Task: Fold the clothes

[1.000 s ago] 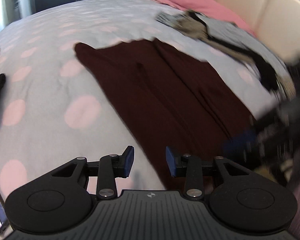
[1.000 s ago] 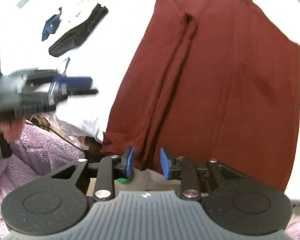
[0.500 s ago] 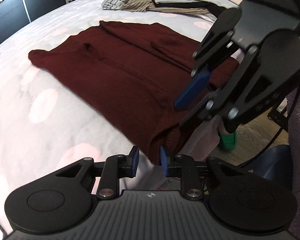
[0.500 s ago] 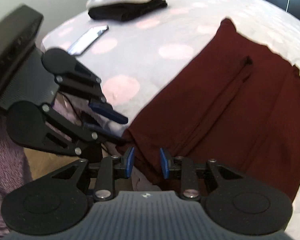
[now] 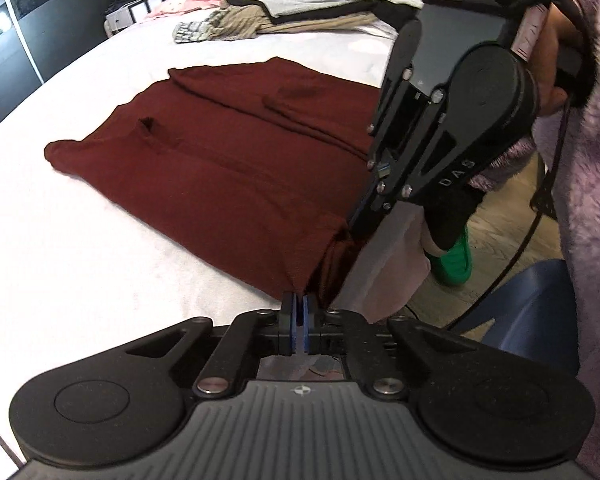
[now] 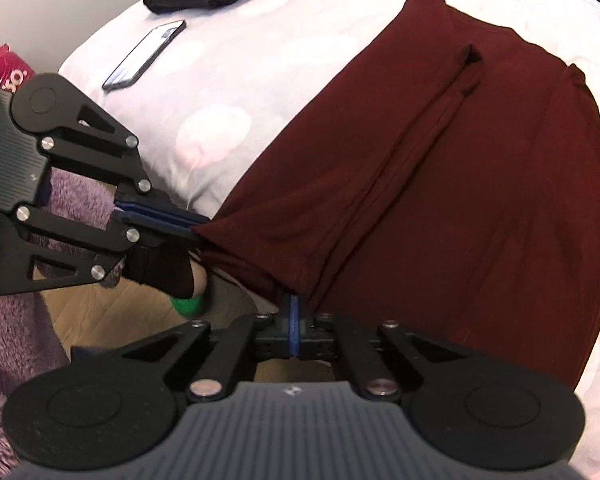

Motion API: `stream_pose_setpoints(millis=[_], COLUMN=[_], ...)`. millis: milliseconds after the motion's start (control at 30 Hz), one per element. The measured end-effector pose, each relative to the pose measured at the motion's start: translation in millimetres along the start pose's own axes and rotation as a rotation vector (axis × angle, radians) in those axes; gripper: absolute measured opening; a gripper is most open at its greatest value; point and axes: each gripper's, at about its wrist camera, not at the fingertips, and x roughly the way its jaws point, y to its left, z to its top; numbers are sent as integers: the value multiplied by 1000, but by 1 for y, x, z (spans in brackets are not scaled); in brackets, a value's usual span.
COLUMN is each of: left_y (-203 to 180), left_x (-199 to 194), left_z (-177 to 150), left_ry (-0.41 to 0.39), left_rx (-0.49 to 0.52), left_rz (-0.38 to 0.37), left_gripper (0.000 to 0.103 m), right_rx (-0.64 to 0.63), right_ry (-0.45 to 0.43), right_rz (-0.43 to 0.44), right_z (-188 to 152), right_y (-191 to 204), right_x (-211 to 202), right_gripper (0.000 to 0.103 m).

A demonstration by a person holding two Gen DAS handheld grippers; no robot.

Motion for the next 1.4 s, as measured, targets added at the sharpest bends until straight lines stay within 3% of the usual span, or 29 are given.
stream_pose_setpoints(millis=[200, 267, 300, 500, 600, 633, 667, 733, 867, 1100, 1267, 1400], left_y=[-7, -7, -7, -12, -12, -12, -10, -6, 1, -7, -4, 9], left_x=[-5, -8, -7, -2, 0, -1, -3, -9, -8, 12, -14, -19], left_z=[1, 1, 1, 0, -2, -2, -1, 0, 6, 7, 21, 41], left_ry=[-12, -20, -17, 18, 32, 28, 20, -9, -30, 75, -29, -76], left_rx=[24, 17, 22, 44, 44, 39, 33, 11, -16, 40, -12, -113], left_rz=[-3, -3, 0, 0, 17, 16, 15, 13, 30, 3, -22, -29], left_gripper=[0, 0, 0, 0, 0, 0, 0, 0, 0, 0, 1, 1], right_rx=[-18, 6, 29, 155, 186, 183, 177, 184, 203, 242, 361, 474], right_ry=[-58, -77, -87, -135, -106, -92, -85, -75, -34, -57, -163, -235], right_rz=[-43, -40, -29, 34, 51, 34, 21, 30, 33, 3, -45, -124], right_z=[-1, -2, -3, 1, 2, 1, 1, -1, -6, -11, -23, -40], right_y=[4, 0, -3, -20, -22, -21, -20, -21, -23, -32, -56, -79], right_x=[-14, -16, -16, -14, -6, -3, -2, -6, 1, -13, -46, -69], right_gripper=[10, 24, 25, 25, 24, 20, 8, 0, 0, 7, 10, 22])
